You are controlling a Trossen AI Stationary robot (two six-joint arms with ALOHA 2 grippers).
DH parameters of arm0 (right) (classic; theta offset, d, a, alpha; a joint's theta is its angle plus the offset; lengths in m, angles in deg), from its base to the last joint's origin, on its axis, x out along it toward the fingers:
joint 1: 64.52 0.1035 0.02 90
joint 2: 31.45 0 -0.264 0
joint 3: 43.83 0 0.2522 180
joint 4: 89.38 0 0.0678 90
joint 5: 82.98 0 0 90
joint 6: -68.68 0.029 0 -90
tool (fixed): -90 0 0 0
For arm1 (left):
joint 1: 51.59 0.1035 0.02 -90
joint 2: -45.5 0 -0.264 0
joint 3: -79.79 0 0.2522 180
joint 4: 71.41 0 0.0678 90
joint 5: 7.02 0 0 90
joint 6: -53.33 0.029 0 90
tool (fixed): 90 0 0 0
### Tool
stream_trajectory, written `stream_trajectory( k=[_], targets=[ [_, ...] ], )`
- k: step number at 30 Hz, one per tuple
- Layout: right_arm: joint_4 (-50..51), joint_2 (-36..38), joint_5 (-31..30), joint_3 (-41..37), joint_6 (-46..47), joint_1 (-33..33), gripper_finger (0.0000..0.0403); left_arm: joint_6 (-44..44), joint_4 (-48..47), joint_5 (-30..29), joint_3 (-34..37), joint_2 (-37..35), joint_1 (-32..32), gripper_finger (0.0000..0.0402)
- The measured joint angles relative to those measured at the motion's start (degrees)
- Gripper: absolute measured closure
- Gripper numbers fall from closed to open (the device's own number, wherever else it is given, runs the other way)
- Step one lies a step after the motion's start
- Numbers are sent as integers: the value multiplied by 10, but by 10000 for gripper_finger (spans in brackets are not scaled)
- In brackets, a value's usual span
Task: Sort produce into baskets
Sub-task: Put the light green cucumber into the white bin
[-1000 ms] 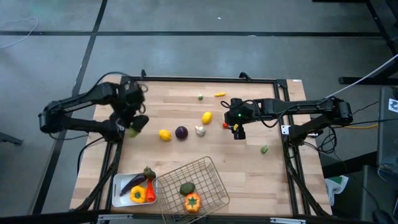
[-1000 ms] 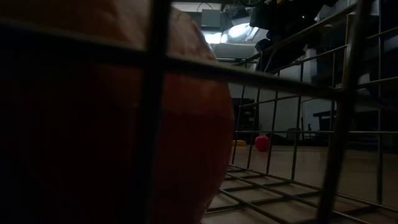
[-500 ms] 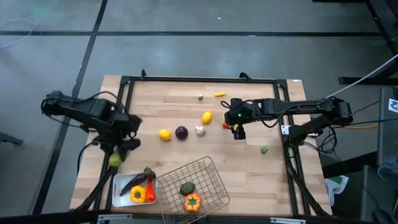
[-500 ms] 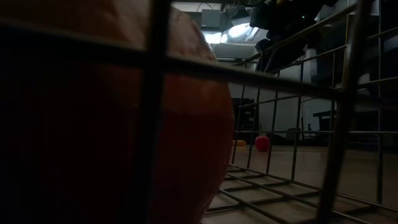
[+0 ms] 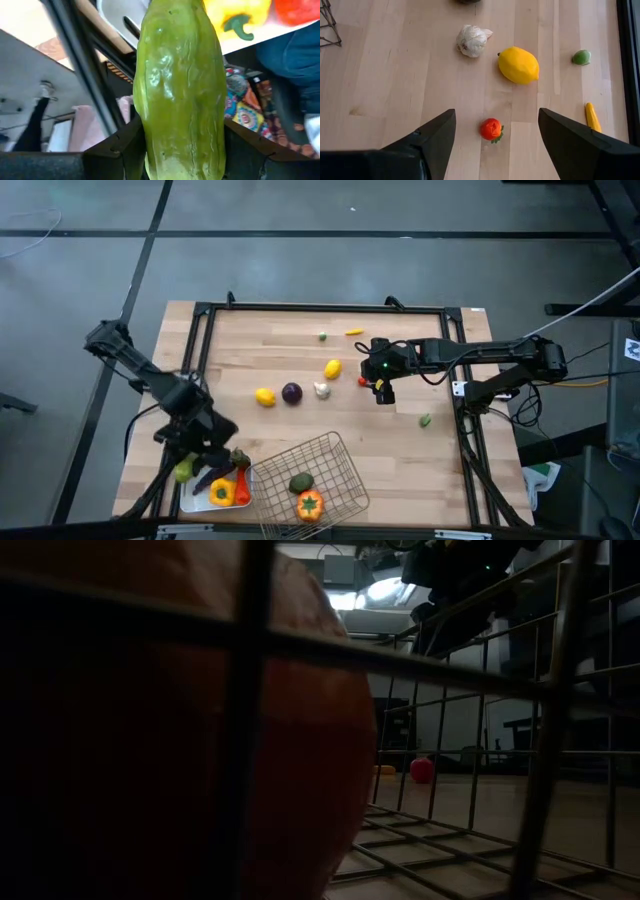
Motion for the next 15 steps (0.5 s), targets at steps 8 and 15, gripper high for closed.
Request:
stream_trajectory(
  k=[8, 15],
  targets=[
    [0, 0, 0, 0, 0, 0, 121, 4, 48, 0, 0, 70, -57, 196],
    [0, 0, 0, 0, 0, 0, 121, 35, 73, 0, 0, 97, -84, 196]
  ],
)
